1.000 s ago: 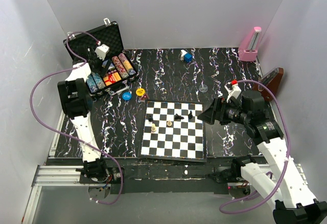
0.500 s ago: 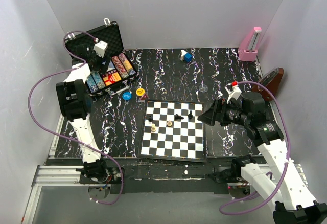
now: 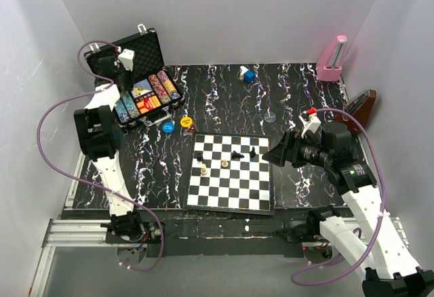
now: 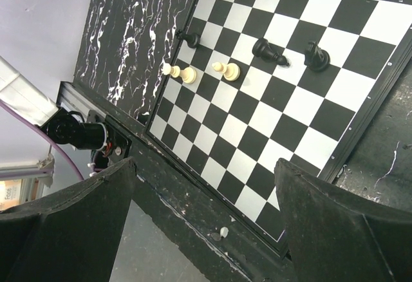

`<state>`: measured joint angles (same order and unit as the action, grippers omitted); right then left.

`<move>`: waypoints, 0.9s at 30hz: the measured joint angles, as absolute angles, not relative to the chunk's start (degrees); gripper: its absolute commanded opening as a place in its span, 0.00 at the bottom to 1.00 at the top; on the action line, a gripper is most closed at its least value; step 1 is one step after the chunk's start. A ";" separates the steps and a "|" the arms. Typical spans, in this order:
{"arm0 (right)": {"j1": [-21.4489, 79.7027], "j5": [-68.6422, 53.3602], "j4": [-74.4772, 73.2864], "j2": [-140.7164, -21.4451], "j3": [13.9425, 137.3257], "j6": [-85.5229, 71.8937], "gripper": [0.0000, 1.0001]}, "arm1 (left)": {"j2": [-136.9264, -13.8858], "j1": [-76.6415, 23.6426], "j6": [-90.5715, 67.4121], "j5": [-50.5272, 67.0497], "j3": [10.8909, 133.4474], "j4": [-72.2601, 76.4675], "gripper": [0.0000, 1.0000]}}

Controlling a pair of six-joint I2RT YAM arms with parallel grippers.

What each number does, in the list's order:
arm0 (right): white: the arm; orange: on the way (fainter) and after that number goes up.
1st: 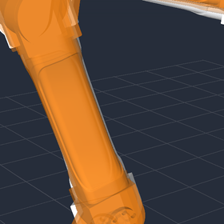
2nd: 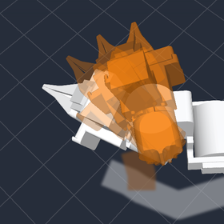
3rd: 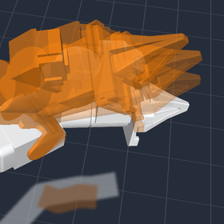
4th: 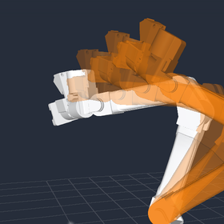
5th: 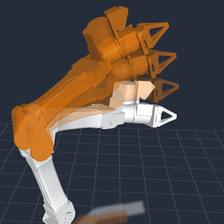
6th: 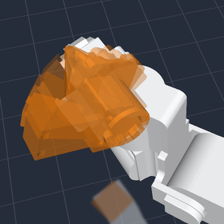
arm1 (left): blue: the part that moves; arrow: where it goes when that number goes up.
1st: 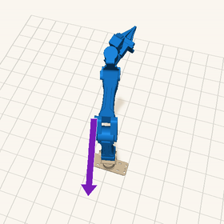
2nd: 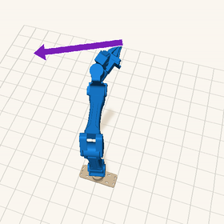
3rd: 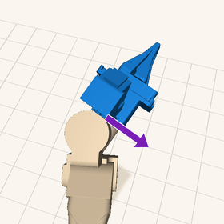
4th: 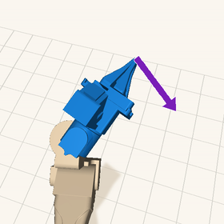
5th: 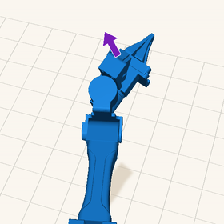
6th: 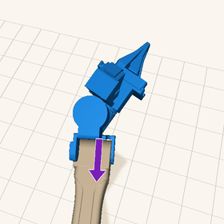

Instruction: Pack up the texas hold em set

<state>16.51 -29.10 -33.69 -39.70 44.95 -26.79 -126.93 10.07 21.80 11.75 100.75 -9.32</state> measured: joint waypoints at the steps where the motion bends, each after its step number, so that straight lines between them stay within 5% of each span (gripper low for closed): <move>1: 16.51 -29.10 -33.67 -39.70 44.80 -26.83 0.94 | -126.96 10.07 21.30 11.38 100.75 -8.93 0.31; 27: 16.49 -29.10 -32.77 -40.47 43.99 -28.40 0.94 | -131.39 5.96 24.53 2.72 99.90 -3.70 0.24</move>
<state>16.49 -29.10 -32.77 -40.47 43.99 -28.40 -131.39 5.96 24.53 2.72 99.90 -3.70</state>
